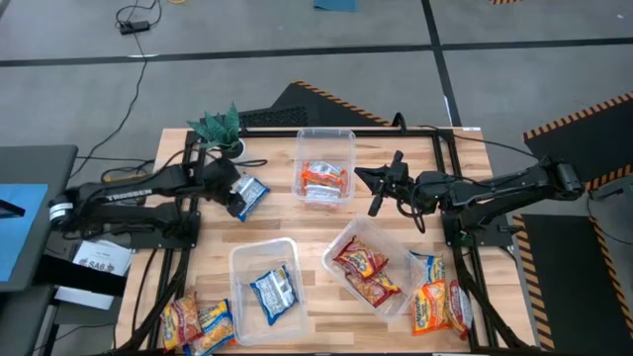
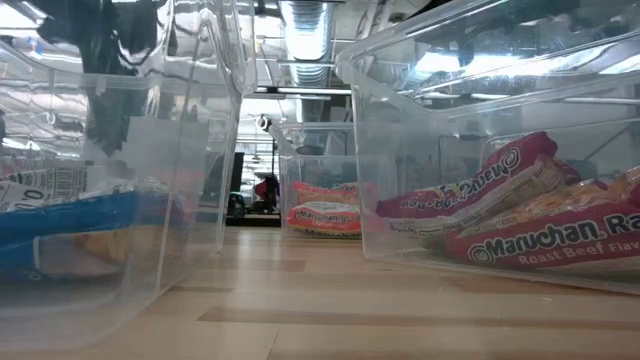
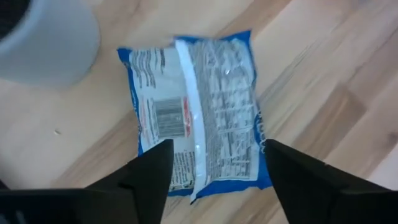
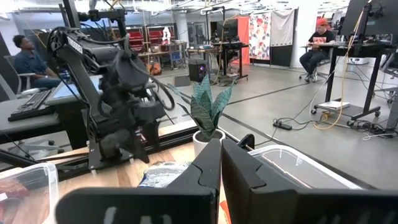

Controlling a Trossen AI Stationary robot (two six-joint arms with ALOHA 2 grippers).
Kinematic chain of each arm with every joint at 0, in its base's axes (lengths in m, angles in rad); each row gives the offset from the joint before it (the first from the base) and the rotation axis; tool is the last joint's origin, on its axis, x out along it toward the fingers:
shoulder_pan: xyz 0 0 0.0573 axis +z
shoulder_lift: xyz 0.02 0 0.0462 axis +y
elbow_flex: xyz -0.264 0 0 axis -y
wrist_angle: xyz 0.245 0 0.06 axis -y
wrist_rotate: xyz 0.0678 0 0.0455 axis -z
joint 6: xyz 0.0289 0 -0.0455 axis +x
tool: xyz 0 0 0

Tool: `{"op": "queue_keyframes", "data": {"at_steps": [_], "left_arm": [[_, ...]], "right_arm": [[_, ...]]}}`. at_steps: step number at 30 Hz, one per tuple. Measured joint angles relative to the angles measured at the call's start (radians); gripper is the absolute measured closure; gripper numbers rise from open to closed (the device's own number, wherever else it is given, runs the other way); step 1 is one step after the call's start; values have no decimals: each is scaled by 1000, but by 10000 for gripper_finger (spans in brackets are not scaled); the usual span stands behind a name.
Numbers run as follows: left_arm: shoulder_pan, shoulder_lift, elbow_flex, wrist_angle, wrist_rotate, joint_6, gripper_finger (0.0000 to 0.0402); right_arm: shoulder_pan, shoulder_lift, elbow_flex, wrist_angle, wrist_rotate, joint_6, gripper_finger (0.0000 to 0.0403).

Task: Sort Maruchan noodles
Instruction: Put the blue noodle pack into the bottom left transparent bin

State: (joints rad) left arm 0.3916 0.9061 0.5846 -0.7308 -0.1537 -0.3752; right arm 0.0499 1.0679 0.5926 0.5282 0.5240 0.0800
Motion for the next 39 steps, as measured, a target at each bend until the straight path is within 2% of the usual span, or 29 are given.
{"op": "queue_keyframes", "data": {"at_steps": [7,12,20,26,28,31,39], "left_arm": [[0,150,0,51,-28,8,132],[0,231,0,104,-79,13,131],[0,390,6,123,-81,-12,131],[-2,493,12,178,-121,9,137],[-3,503,11,195,-134,23,151],[-10,505,9,198,-157,26,193],[-64,486,12,175,-185,46,380]], "right_arm": [[0,0,0,0,0,0,365],[0,0,0,0,0,0,365],[0,0,0,0,0,0,365],[0,0,0,-4,0,0,365],[0,0,0,-11,0,0,365],[0,0,0,-19,0,0,365],[0,0,0,-19,0,0,365]]}}
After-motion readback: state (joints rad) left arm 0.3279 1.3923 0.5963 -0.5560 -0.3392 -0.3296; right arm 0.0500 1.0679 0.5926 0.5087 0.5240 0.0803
